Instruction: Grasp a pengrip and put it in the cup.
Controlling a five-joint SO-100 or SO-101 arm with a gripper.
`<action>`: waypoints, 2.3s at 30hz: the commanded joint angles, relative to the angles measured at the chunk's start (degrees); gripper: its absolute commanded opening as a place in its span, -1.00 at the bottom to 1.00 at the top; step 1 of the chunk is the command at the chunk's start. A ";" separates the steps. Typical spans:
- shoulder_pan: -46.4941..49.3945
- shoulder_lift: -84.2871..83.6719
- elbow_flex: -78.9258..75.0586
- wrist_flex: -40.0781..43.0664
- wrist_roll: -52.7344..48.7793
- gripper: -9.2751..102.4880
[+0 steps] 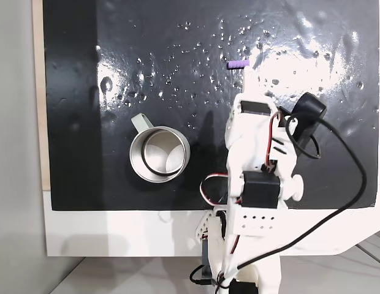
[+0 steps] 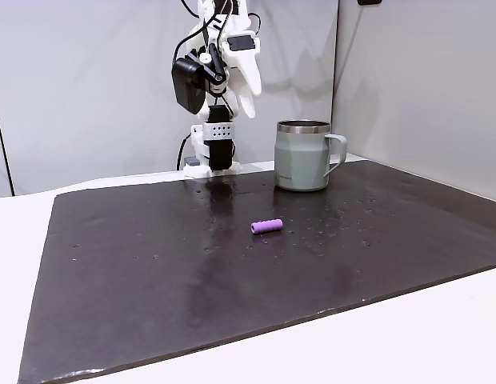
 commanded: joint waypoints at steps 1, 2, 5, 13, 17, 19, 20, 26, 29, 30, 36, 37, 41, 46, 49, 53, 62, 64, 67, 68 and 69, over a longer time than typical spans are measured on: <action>2.46 -8.61 -11.87 4.75 -1.76 -0.32; 2.72 -11.60 -14.59 6.50 -2.11 -0.31; 3.08 -18.90 -22.06 10.46 -3.43 -0.31; 3.08 -32.52 -34.80 16.00 -7.91 -0.31; 3.16 -38.32 -38.41 16.17 -12.48 -0.31; 3.69 -42.01 -40.87 16.17 -13.45 -0.31; 4.04 -44.03 -42.45 16.35 -13.89 -0.31; 5.01 -56.34 -54.23 19.69 -15.21 -0.31; 4.83 -61.44 -59.50 21.80 -15.82 -0.31; 4.83 -62.75 -61.00 22.32 -15.91 -0.31; 4.31 -71.54 -71.10 26.02 -15.38 -0.33; 4.31 -73.83 -74.00 27.33 -15.12 -0.33; 4.13 -80.07 -82.00 30.32 -14.33 -0.34; 4.13 -80.95 -82.44 30.32 -13.54 -0.34; 4.22 -83.23 -84.20 30.32 -13.54 -0.34; 3.52 -87.80 -88.07 29.71 -13.45 -0.34; -0.09 -91.93 -88.33 26.89 -12.57 -0.35; -0.53 -92.99 -88.33 26.72 -12.57 -0.36; -0.62 -94.48 -87.63 26.63 -12.57 -0.39; -0.35 -94.57 -87.01 26.54 -12.66 -0.39; -0.09 -94.57 -86.40 26.54 -12.83 -0.39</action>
